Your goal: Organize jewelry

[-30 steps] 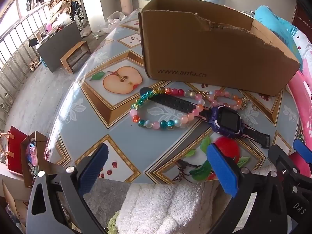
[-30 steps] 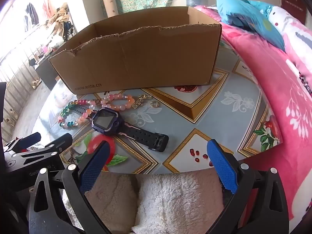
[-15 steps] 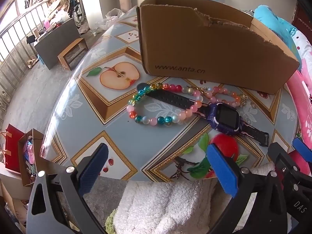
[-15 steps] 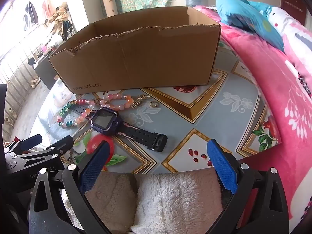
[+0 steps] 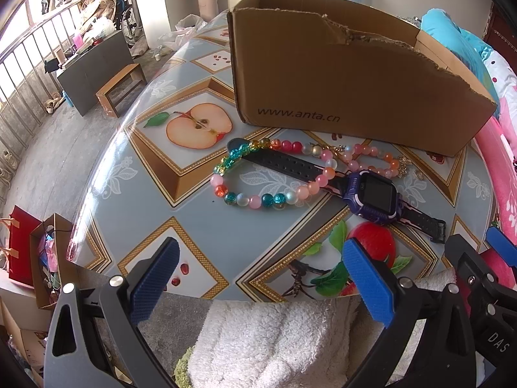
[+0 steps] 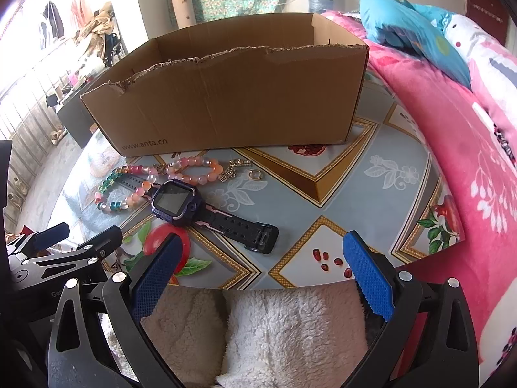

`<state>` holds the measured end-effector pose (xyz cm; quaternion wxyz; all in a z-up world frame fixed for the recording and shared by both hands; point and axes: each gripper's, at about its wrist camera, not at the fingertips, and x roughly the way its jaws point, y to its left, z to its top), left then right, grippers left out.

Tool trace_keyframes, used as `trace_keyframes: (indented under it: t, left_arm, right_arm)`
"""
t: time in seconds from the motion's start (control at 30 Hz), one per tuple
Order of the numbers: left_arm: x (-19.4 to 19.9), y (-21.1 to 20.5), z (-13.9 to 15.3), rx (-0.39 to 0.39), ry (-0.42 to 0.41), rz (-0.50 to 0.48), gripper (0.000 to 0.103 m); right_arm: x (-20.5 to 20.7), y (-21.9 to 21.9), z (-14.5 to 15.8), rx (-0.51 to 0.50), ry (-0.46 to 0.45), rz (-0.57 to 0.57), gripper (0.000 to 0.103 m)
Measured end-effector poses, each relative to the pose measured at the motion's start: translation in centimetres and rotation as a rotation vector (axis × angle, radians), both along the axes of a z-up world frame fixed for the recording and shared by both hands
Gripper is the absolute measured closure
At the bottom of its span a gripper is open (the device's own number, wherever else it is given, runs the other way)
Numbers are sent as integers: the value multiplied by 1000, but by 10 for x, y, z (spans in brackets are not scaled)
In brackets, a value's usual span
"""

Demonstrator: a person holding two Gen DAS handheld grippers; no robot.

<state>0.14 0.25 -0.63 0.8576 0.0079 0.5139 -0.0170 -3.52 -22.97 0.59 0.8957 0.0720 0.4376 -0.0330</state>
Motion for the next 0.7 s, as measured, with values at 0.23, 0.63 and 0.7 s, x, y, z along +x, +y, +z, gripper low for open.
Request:
trace_keyframes:
  t: [0.23,0.63,0.7]
  left_arm:
    - [1,1,1,0,-2,1,4]
    - [1,3,3,4,-6,3,4]
    - [0,2,3,6,-8,3,4]
  right_arm:
    - [0,0,0,-1,0,1,8]
    - [0,1,1,-6,0,2,8]
    - [0,1,0,-6,0,2,8]
